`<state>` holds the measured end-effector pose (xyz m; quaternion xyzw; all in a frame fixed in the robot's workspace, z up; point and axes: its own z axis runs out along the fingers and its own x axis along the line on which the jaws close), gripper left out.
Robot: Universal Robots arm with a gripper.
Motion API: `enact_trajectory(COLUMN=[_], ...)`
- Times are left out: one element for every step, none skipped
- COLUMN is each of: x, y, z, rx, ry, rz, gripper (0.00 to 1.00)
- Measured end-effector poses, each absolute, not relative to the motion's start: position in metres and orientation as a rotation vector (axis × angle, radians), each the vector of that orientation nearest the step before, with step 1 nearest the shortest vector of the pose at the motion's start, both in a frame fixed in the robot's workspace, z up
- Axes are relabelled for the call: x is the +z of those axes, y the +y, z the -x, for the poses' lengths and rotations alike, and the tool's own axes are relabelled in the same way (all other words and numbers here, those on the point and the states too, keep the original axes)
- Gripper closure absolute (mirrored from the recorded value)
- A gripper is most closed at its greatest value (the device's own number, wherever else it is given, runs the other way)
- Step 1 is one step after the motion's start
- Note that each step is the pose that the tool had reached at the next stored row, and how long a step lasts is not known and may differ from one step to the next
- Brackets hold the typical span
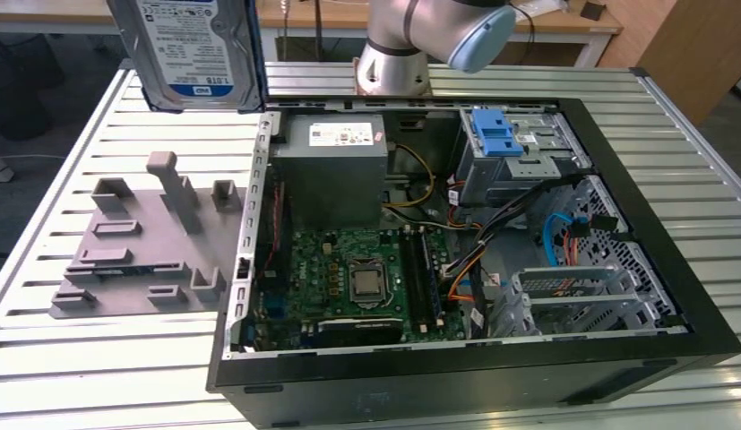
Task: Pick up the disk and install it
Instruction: 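Pick up the disk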
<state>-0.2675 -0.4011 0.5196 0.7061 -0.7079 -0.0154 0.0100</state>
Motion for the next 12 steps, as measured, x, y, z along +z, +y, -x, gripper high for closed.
enact_trajectory(x=[0.52,0.52,0.52,0.52,0.52,0.52,0.52,0.52,0.52,0.52,0.52,0.52], y=[-0.402,-0.402,-0.402,-0.403,-0.403,-0.404,-0.405,-0.405,-0.406,-0.407,-0.408,-0.409], z=[0.265,0.262,0.26,0.257,0.255,0.252,0.249,0.246,0.244,0.242,0.241,0.239], rx=[-0.048,-0.048,-0.048,-0.049,-0.049,-0.049,-0.049,-0.049,-0.049,-0.05,-0.049,-0.05], ry=[-2.21,-2.21,-2.21,-2.21,-2.21,-2.209,-2.209,-2.209,-2.209,-2.209,-2.209,-2.209], rz=[-2.204,-2.204,-2.204,-2.204,-2.204,-2.204,-2.204,-2.204,-2.203,-2.204,-2.203,-2.204], gripper=[0.64,0.64,0.64,0.64,0.64,0.64,0.64,0.64,0.64,0.64,0.64,0.64])
